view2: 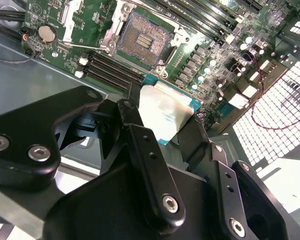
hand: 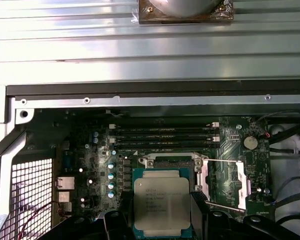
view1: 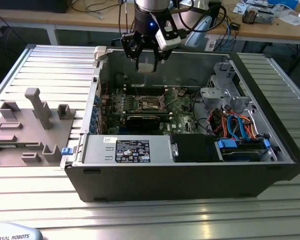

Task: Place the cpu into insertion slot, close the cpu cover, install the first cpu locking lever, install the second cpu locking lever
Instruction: 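Place the cpu into insertion slot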

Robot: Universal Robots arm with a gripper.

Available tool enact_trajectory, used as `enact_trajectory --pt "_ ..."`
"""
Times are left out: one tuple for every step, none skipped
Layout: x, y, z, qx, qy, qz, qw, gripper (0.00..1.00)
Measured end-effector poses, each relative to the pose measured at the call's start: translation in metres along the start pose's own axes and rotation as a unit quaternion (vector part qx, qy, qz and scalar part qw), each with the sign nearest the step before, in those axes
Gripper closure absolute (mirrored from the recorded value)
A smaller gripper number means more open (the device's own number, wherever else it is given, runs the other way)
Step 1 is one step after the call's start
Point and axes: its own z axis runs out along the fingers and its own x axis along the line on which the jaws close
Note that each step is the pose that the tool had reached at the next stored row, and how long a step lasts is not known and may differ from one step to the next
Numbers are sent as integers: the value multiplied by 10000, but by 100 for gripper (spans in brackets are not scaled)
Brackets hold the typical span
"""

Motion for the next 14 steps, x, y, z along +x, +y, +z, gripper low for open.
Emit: enact_trajectory --pt "0 0 0 0 0 3 10000 46" --pt "0 0 1 2 -4 37 10000 46" --pt "0 0 1 2 -9 101 9999 46" --pt "0 0 2 2 -13 141 9999 46" --pt "0 0 2 1 -17 184 9998 46" --pt "0 0 4 -1 -22 240 9997 46" --pt "0 0 4 -2 -26 283 9996 46" --pt "0 0 5 -3 -32 355 9994 46" --pt "0 0 6 -4 -36 395 9992 46" --pt "0 -1 6 -5 -39 433 9991 46" --pt "0 -1 6 -5 -42 471 9989 46" --pt "0 -1 7 -6 -46 510 9987 46" --pt "0 -1 8 -7 -52 577 9983 46" --pt "0 -1 8 -8 -55 610 9981 46"
